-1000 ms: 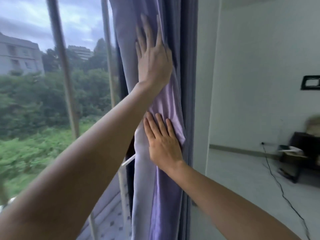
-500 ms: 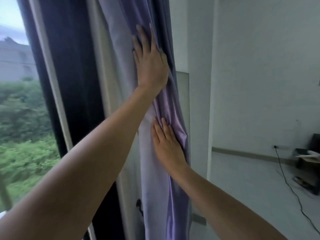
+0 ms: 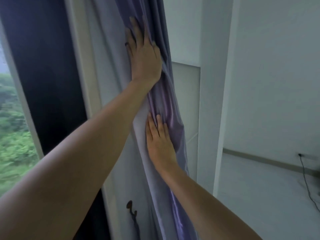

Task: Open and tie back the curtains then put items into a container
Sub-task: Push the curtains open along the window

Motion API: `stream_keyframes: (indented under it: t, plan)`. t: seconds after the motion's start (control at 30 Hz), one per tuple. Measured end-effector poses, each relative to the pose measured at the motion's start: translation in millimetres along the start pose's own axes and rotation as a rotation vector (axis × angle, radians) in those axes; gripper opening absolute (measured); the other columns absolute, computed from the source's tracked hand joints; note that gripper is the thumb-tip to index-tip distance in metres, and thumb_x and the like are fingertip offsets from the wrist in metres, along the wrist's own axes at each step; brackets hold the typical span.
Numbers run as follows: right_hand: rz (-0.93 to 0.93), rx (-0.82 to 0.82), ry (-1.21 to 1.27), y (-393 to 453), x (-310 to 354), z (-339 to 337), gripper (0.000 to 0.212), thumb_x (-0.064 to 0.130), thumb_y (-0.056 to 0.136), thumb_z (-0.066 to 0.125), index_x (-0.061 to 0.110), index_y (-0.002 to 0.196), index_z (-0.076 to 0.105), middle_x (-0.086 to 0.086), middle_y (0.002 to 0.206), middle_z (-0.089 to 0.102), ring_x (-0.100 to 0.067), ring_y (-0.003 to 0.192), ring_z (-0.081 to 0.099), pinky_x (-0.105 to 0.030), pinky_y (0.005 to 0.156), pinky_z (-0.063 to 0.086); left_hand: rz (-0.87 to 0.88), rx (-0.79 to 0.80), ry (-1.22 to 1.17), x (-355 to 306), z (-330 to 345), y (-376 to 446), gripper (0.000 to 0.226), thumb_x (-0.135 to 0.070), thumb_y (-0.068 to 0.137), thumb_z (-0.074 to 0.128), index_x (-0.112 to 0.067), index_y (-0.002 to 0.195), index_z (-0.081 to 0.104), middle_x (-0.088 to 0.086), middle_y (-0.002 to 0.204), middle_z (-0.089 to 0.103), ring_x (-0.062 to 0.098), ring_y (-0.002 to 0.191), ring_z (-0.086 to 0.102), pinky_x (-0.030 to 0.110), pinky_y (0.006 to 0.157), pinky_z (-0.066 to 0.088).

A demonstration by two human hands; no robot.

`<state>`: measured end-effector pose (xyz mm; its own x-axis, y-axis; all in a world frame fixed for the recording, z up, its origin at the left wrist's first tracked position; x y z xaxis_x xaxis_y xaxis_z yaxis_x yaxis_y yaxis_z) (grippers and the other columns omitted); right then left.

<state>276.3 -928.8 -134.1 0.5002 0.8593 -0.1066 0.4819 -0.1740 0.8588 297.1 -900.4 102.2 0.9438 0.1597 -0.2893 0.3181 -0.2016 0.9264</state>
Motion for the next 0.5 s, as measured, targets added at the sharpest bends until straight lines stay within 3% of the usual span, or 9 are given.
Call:
stream_keyframes:
  t: [0.07, 0.2, 0.3, 0.5]
  plan:
    - [-0.003, 0.018, 0.046, -4, 7, 2, 0.060, 0.012, 0.091, 0.037, 0.000, 0.148, 0.020, -0.011, 0.156, 0.029, -0.033, 0.144, 0.025, -0.042, 0.116, 0.020, -0.005, 0.002, 0.035, 2, -9, -7, 0.058, -0.013, 0.100, 0.023, 0.002, 0.147, -0.006, 0.021, 0.157, -0.009, 0.038, 0.145, -0.005, 0.047, 0.119, 0.004]
    - [0.000, 0.085, 0.054, -13, 20, 3, 0.057, 0.008, 0.091, 0.028, 0.000, 0.147, 0.027, -0.012, 0.155, 0.031, -0.033, 0.144, 0.025, -0.042, 0.115, 0.016, -0.013, 0.047, 0.115, 11, -29, -17, 0.057, -0.016, 0.101, 0.022, 0.000, 0.148, -0.006, 0.019, 0.157, -0.012, 0.035, 0.145, -0.006, 0.044, 0.120, 0.005]
    - [-0.031, 0.136, 0.046, -22, 36, 3, 0.058, 0.005, 0.092, 0.033, -0.001, 0.149, 0.024, -0.013, 0.158, 0.023, -0.035, 0.146, 0.018, -0.042, 0.115, 0.010, -0.010, 0.088, 0.130, 16, -53, -28, 0.056, -0.017, 0.102, 0.023, -0.004, 0.150, -0.003, 0.014, 0.158, -0.011, 0.032, 0.146, -0.005, 0.044, 0.120, 0.007]
    - [-0.105, 0.169, 0.010, -38, 66, -17, 0.059, 0.006, 0.090, 0.041, -0.001, 0.147, 0.031, -0.014, 0.157, 0.026, -0.038, 0.143, 0.023, -0.045, 0.115, 0.021, -0.037, 0.243, 0.174, 16, -98, -55, 0.057, -0.033, 0.103, 0.021, -0.013, 0.151, 0.000, 0.009, 0.158, -0.014, 0.034, 0.145, -0.009, 0.047, 0.119, -0.001]
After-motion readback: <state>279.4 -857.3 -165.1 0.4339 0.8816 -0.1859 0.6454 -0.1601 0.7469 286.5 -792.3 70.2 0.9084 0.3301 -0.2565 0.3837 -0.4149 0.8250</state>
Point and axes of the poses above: each hand's wrist, its own y-axis towards the middle knuckle, its own z-axis out of the palm, x = y × z, the point moved 8 cm from there along y, towards the middle knuckle
